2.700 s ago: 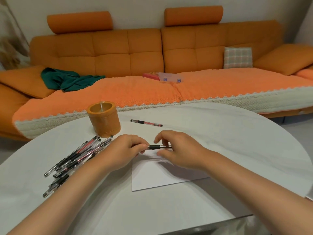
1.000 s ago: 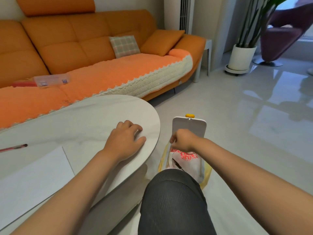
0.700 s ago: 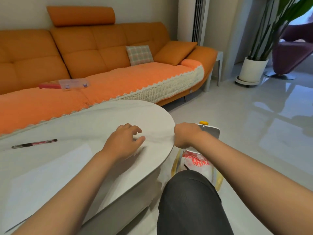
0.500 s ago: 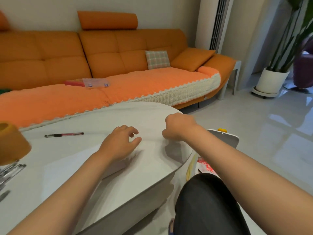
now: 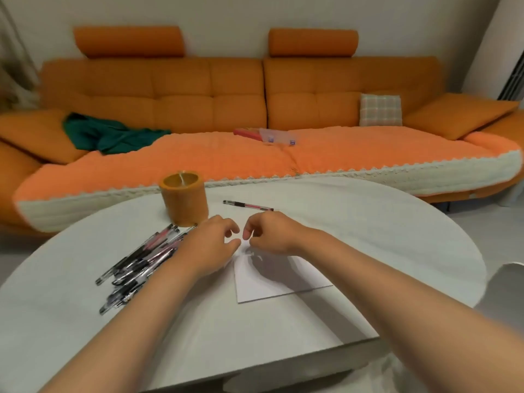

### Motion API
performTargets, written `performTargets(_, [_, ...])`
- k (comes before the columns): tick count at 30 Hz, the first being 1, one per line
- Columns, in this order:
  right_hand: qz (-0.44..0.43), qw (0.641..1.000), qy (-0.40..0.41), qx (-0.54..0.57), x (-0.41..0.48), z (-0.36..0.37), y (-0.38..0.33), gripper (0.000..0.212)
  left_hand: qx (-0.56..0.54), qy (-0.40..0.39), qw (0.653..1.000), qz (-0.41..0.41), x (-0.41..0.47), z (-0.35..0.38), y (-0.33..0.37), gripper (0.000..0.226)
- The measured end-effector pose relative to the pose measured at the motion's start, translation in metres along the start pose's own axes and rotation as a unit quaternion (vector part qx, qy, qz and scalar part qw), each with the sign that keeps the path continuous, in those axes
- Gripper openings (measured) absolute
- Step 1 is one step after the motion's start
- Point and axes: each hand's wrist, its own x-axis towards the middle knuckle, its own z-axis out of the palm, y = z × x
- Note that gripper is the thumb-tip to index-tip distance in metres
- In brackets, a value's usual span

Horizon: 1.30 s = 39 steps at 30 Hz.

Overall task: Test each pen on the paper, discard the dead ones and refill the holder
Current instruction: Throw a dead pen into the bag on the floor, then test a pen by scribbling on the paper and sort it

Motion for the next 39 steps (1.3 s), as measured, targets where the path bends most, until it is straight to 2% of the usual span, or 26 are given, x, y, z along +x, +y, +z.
performTargets(4, [-0.062,0.998,-0.023,0.004,0.032,0.028,-0.041,0.023,0.025,0.020,0.998,-0.053,-0.024,-0.023,-0.049,0.010])
performTargets(11, [-0.134,0.986,-0.065,-0.078,0.060,0.061,-0.075,0.023,-0.031,-0.014,0.993,-0.110,-0.055,-0.048,-0.094,0.006])
performTargets(14, [-0.146,0.983,-0.064,-0.093,0.063,0.070,-0.075,0.025,-0.012,-0.046,0.992,-0.115,-0.059,-0.054,-0.095,0.002])
performTargets(19, [-0.161,0.983,-0.049,-0.069,0.064,0.072,-0.064,0.014,0.001,-0.105,0.988,-0.113,-0.063,-0.055,-0.091,0.013])
performTargets(23, [-0.134,0.990,-0.027,0.043,0.055,0.057,-0.046,0.005,0.003,-0.108,0.990,-0.093,-0.061,-0.054,-0.085,0.015])
performTargets(25, [-0.116,0.984,-0.012,0.134,0.047,0.050,-0.039,0.004,0.002,-0.109,0.991,-0.081,-0.057,-0.049,-0.081,0.014])
performTargets(27, [-0.109,0.978,0.017,0.178,0.042,0.044,-0.029,0.005,-0.026,-0.104,0.991,-0.075,-0.052,-0.042,-0.076,0.008])
performTargets(28, [-0.117,0.981,0.035,0.153,0.040,0.042,-0.023,0.005,-0.043,-0.102,0.991,-0.074,-0.049,-0.039,-0.071,0.005])
performTargets(30, [-0.171,0.982,0.077,0.012,0.036,0.040,-0.013,0.011,-0.077,-0.095,0.990,-0.067,-0.043,-0.031,-0.061,0.005])
performTargets(33, [-0.265,0.947,0.110,-0.147,0.030,0.039,-0.006,0.028,-0.158,-0.069,0.984,-0.050,-0.032,-0.024,-0.042,0.013])
performTargets(35, [-0.277,0.939,0.108,-0.176,0.029,0.037,-0.001,0.030,-0.173,-0.062,0.982,-0.047,-0.023,-0.023,-0.031,0.016])
performTargets(39, [-0.258,0.949,0.096,-0.157,0.024,0.026,0.016,0.023,-0.194,-0.071,0.976,-0.066,-0.010,-0.021,-0.024,0.010])
